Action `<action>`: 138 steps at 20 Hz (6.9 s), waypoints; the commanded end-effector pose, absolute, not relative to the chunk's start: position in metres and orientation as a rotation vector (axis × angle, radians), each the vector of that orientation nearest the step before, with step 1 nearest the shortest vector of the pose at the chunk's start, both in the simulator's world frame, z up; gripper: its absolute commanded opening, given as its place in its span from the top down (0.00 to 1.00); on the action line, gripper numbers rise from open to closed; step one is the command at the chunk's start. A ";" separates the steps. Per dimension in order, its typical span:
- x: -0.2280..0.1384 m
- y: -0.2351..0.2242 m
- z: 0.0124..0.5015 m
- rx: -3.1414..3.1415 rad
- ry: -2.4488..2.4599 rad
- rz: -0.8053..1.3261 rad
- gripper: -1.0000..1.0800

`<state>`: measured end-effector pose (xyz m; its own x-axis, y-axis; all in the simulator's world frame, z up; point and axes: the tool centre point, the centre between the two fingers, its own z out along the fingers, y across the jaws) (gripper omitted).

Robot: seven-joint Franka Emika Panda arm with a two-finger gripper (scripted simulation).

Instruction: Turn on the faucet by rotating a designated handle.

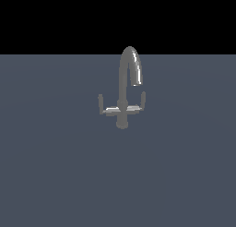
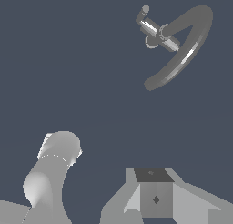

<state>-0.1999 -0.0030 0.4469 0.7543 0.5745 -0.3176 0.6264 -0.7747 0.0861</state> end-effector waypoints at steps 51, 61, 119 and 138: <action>-0.036 -0.001 0.317 0.959 2.378 -1.643 1.00; -0.008 0.011 0.281 0.515 2.475 -1.884 1.00; 0.027 0.068 0.139 -1.091 2.233 -2.653 1.00; -0.022 0.059 0.132 -1.095 2.232 -2.650 1.00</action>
